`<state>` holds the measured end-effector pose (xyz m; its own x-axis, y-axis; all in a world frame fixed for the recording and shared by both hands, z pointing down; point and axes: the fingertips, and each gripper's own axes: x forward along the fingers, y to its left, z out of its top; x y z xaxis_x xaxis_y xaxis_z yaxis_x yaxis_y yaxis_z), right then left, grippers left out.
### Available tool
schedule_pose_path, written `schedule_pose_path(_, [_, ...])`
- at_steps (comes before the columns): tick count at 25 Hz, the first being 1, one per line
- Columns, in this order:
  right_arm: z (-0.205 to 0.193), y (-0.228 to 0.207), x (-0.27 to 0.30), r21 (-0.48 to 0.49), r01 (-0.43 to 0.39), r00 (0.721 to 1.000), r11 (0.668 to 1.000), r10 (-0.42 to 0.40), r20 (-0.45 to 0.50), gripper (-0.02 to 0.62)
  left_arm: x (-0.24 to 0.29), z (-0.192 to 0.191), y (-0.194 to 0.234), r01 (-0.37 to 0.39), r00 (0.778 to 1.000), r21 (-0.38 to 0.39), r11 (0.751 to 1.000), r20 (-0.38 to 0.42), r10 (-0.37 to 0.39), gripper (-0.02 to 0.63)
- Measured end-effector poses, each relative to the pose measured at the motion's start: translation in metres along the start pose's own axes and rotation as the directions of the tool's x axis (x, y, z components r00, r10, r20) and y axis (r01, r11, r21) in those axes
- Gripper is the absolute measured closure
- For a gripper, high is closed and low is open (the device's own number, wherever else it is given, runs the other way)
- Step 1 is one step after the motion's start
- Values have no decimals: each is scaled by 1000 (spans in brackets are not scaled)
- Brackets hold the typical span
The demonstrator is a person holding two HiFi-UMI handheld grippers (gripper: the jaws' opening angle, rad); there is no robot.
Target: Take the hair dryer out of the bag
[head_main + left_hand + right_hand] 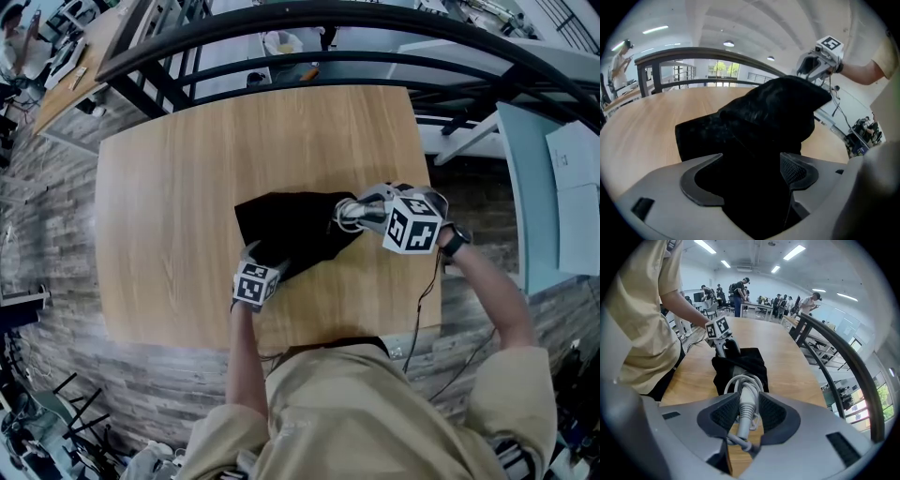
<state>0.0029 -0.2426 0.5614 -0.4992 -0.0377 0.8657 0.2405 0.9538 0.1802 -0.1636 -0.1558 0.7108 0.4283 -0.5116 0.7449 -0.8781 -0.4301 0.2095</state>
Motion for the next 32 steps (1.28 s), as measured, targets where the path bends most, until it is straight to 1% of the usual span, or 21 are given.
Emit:
schedule_pose_path(1, [-3,-2,-6,4,12,1000,1000,-12,-4,465,0,-1,0,-3,1000,5,1000,0,3,235])
schedule_pose_path(5, [-23,-12,-35,32,65,998,997,-64,-24,465,0,-1,2,1,1000,-28,1000,11,-1,233])
schedule_pose_path(9, [-50,-15,-68,69,110,992,992,-106,-66,465,0,-1,2,-11,1000,-20,1000,0,11,233])
schedule_pose_path(13, [-79,-16,-93,113,171,981,979,-158,-113,465,-1,0,3,-27,1000,-7,1000,-12,27,233])
schedule_pose_path(15, [-94,-14,-102,148,210,973,966,-192,-130,465,0,-2,1,-33,999,-1,999,-21,33,233])
schedule_pose_path(17, [-110,-11,-108,199,258,962,945,-234,-139,465,1,-3,-1,-38,999,0,999,-26,38,233])
schedule_pose_path(20, [-131,-5,-109,285,344,938,895,-311,-156,465,2,-3,0,-43,998,3,999,-40,43,233])
schedule_pose_path(22, [-142,0,-103,352,407,913,843,-372,-165,465,3,-4,0,-48,997,11,999,-58,49,232])
schedule_pose_path(23, [-147,2,-98,386,444,896,809,-410,-170,465,3,-5,-1,-53,996,19,998,-66,54,232])
schedule_pose_path(24, [-153,4,-92,422,484,874,767,-453,-179,465,3,-5,-2,-59,996,30,998,-72,61,232])
schedule_pose_path(25, [-159,6,-86,461,523,847,717,-496,-190,466,4,-5,-3,-66,995,42,997,-76,69,232])
schedule_pose_path(26, [-165,9,-80,504,556,820,661,-536,-202,466,4,-5,-3,-72,994,51,996,-77,75,232])
schedule_pose_path(28, [-175,15,-67,596,597,766,537,-602,-226,466,5,-5,-5,-79,993,62,995,-79,84,232])
schedule_pose_path(30, [-182,24,-53,674,608,722,420,-645,-249,466,6,-5,-6,-87,993,64,994,-73,92,230])
schedule_pose_path(32, [-186,33,-39,741,592,691,316,-673,-265,468,4,-3,-3,-112,992,55,992,-46,115,229])
